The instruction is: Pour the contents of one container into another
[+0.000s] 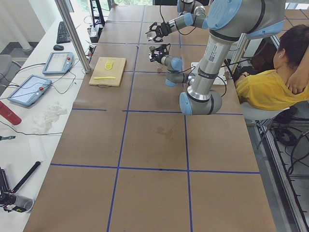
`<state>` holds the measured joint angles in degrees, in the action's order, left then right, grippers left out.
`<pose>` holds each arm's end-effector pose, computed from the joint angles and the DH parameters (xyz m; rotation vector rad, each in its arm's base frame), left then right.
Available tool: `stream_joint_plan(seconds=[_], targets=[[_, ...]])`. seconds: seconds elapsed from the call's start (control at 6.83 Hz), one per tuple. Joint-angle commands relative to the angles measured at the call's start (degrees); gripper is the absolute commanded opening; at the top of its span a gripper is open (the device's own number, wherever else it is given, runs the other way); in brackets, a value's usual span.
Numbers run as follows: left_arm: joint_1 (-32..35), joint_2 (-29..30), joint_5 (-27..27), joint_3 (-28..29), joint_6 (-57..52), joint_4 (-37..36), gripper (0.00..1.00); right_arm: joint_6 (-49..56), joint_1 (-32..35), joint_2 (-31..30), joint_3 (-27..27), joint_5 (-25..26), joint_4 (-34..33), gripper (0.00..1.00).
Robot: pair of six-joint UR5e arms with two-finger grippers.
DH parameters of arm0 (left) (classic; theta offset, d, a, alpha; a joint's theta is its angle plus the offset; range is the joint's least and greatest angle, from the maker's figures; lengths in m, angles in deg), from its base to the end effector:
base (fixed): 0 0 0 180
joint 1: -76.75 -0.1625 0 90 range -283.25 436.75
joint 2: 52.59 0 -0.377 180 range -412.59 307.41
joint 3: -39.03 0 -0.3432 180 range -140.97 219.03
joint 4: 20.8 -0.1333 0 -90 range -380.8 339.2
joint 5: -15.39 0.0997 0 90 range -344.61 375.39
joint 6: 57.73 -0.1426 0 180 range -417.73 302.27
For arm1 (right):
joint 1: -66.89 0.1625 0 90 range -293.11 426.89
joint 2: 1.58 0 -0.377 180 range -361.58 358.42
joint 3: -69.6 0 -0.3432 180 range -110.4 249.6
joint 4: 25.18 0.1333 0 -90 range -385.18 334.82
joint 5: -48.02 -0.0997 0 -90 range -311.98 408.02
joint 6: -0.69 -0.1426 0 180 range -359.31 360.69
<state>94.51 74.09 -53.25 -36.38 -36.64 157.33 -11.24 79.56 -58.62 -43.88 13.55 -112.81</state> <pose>0.5467 -0.3696 0.1963 1.4777 1.2040 0.2474 -0.4479 -0.3578 0.1493 1.2879 -0.0355 -0.4854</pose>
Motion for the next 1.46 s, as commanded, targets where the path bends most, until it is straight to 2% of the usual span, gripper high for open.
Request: stream_joint_plan(seconds=[0.0,0.44,0.59,1.32], targets=[[0.0,0.1,0.1,0.0,0.0,-0.1,0.0,1.3,0.0,-0.1,0.0,0.2,0.0,0.0],[0.0,0.1,0.0,0.0,0.0,0.0,0.0,3.2,0.1,0.1,0.0,0.6,-0.6,0.0],[0.0,0.1,0.1,0.0,0.0,-0.1,0.0,3.4,0.0,0.9,-0.2,1.2,-4.0,0.0],[-0.1,0.1,0.3,0.0,0.0,0.0,0.0,5.9,0.4,1.1,-0.2,1.3,-4.5,0.0]])
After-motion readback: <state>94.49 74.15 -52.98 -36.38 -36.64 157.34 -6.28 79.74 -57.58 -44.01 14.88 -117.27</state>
